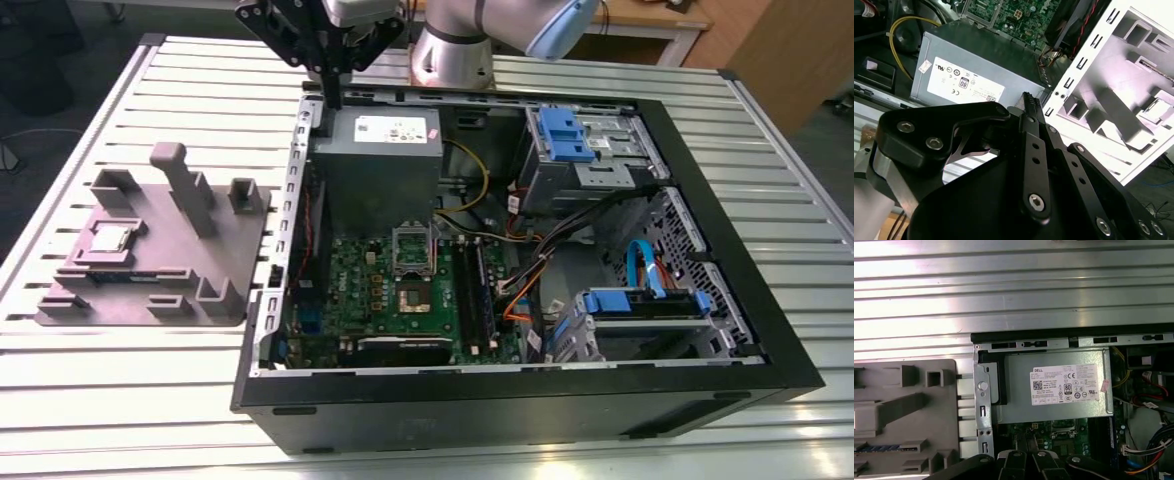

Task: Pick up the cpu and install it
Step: 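Reach for the cpu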

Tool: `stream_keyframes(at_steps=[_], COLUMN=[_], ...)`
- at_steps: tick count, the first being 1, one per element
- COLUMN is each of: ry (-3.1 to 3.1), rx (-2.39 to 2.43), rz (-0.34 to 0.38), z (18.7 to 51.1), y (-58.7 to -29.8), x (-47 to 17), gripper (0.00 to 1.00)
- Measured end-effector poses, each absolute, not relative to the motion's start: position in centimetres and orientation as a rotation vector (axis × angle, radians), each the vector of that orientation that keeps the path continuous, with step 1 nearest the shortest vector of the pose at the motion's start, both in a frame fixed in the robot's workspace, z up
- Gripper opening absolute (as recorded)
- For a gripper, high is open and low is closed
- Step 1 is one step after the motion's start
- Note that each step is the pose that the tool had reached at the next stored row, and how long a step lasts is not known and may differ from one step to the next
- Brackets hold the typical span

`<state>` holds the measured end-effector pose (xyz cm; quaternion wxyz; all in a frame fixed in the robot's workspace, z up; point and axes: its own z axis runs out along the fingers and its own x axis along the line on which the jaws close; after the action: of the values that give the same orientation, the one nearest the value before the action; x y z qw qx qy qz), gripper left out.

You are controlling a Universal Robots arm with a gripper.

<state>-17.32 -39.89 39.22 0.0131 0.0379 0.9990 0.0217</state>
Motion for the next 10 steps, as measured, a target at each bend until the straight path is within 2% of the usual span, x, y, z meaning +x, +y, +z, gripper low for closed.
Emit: stream_keyframes(at_steps=[10], ry=[3.112], rx=[0.118], rz=[0.068], z=[39.20], y=[-39.89], x=[-17.50], gripper=[0.11])
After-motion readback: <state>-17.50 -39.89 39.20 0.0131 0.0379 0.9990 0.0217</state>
